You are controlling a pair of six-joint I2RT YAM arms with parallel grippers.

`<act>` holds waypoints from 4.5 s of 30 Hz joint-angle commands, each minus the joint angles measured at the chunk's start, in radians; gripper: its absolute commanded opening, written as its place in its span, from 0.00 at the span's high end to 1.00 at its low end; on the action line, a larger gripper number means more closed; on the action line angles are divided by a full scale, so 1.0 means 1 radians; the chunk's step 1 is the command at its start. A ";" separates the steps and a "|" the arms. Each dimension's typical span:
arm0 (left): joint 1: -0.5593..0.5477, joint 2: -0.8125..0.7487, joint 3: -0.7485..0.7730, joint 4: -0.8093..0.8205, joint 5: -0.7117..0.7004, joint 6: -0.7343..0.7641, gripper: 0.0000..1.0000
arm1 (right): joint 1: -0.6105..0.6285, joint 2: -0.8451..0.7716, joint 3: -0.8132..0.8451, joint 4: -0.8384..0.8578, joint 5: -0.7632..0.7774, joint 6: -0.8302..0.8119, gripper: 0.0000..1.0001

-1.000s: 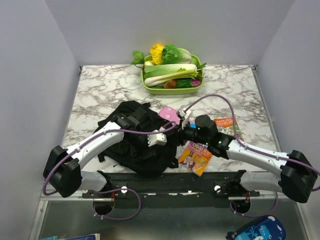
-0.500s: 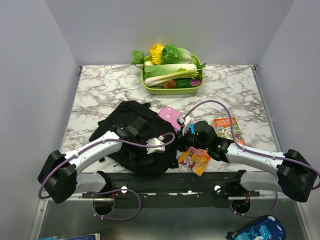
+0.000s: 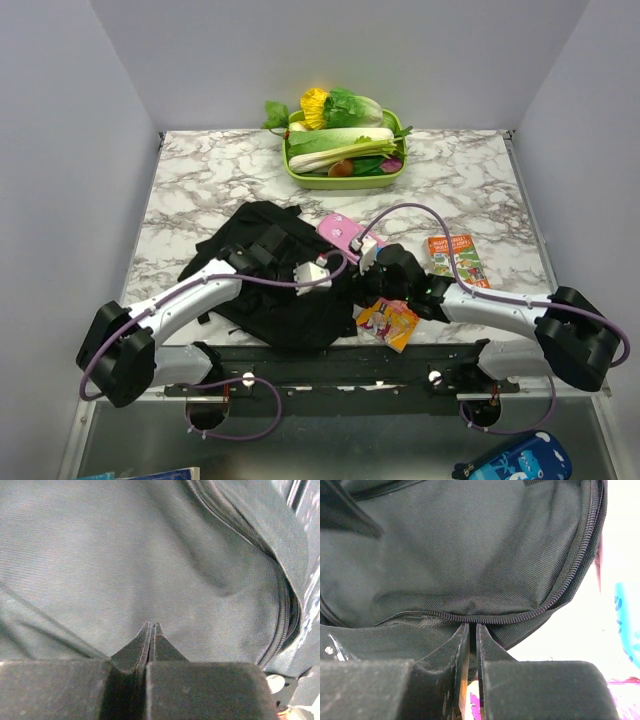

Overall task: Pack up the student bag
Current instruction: Unzip the student bag at the center of the board, then pick up the book from the center of the board.

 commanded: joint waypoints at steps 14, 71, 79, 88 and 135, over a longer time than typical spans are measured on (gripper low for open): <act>0.190 0.115 0.203 0.015 0.393 -0.280 0.01 | 0.016 0.049 0.030 0.238 0.000 0.093 0.85; 0.289 0.204 0.458 -0.063 0.173 -0.174 1.00 | -0.366 0.129 0.439 -0.634 0.746 0.214 0.00; 0.300 0.202 0.559 -0.134 0.125 -0.166 1.00 | -0.374 0.324 0.550 -0.978 0.890 0.361 0.00; 0.311 0.187 0.575 -0.126 0.175 -0.157 1.00 | -0.428 0.354 0.500 -0.988 0.905 0.390 0.00; 0.318 0.142 0.623 -0.066 0.090 -0.224 1.00 | -0.489 -0.119 0.516 -0.635 0.459 -0.050 0.99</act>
